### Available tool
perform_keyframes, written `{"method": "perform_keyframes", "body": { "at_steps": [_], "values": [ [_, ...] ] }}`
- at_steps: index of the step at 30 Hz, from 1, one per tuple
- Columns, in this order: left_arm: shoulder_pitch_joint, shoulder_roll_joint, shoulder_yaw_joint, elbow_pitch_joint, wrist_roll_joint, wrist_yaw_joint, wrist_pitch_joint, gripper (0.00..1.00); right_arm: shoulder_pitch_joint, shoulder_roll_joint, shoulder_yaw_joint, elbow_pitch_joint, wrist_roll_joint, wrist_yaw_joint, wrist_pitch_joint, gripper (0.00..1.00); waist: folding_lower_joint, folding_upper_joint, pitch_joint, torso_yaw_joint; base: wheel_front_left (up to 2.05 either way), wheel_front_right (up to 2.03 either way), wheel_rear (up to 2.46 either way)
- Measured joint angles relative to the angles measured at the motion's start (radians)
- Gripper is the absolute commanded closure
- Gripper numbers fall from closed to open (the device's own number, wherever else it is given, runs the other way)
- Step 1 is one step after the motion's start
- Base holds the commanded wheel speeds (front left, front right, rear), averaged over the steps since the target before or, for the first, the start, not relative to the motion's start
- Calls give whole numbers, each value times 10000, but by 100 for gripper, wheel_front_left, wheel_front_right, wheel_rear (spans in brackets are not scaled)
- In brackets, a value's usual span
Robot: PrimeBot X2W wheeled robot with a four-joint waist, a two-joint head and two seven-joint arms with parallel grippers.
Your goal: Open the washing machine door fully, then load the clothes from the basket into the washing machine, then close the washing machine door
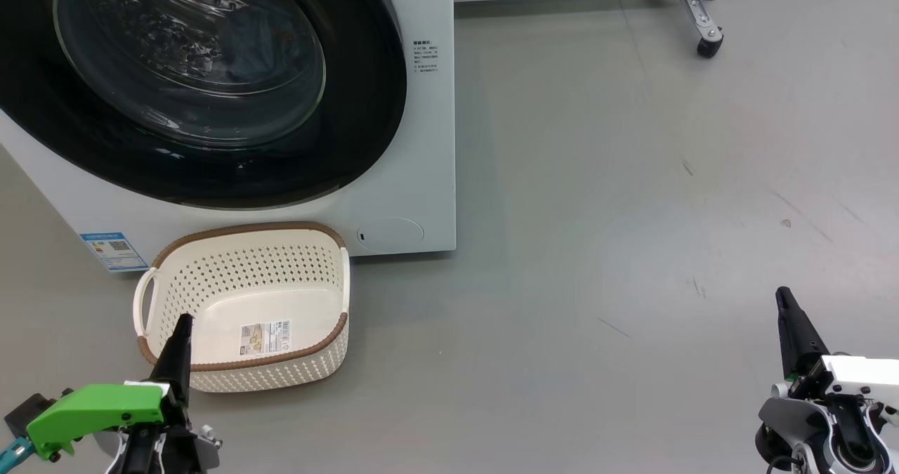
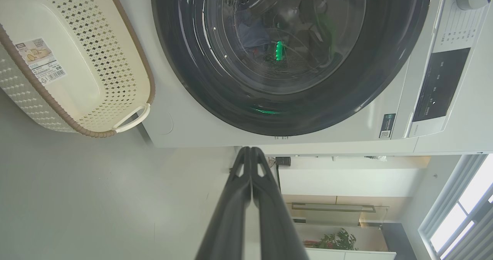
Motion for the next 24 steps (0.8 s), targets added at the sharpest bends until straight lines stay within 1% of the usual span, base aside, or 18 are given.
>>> {"method": "perform_keyframes", "body": {
  "at_steps": [24],
  "values": [
    [0,0,-8,-6,-2,0,-2,100,0,0,10,-4,0,2,0,100,0,0,0,0,0,0,0]
  ]
}}
